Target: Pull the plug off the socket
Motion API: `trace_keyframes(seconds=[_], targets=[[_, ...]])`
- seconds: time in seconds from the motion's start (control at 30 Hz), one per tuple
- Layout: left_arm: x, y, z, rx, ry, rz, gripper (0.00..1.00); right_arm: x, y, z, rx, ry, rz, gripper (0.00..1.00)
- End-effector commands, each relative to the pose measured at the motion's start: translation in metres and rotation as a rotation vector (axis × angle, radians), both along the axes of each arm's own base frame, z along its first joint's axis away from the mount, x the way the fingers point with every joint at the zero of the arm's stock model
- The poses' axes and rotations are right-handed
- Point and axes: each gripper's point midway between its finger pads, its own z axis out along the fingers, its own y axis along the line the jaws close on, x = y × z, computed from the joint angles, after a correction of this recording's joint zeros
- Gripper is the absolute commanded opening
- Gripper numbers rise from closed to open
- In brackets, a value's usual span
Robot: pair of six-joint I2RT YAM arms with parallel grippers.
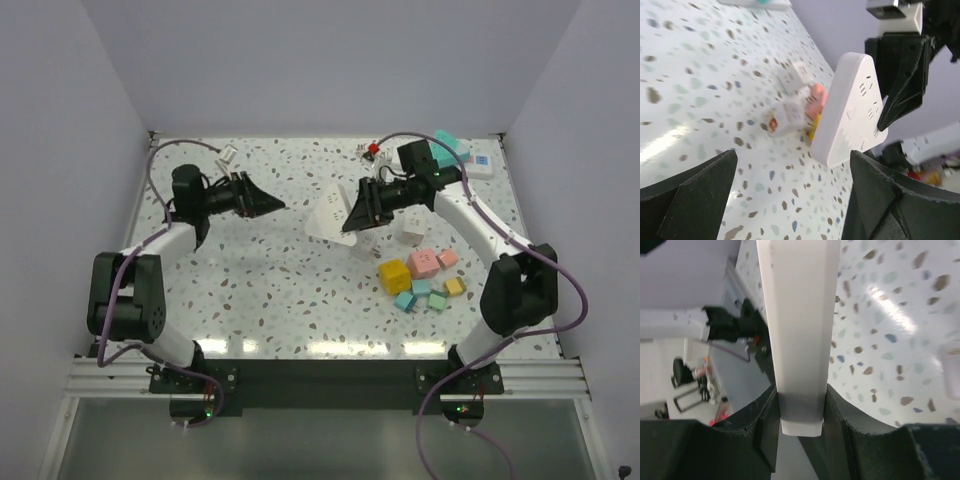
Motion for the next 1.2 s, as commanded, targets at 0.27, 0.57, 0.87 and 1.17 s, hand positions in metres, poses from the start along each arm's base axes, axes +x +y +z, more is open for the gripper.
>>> trace_keyframes(seconds=[0.27,0.57,0.87,1.17], targets=[[0.026,0.040,-0.002,0.091,0.017,0.300,1.00,0.219,-0.105,-0.007,-0.110,-0.063,-0.885,0.00],[0.003,0.043,-0.018,0.102,0.054,0.312,1.00,0.331,-0.128,-0.026,0.091,-0.010,-1.074,0.00],[-0.006,0.044,-0.028,0.112,0.073,0.321,1.00,0.367,-0.158,-0.063,0.134,0.066,-1.202,0.01],[0.004,0.049,-0.031,0.135,0.086,0.355,1.00,0.342,-0.164,-0.060,0.083,0.085,-1.178,0.80]])
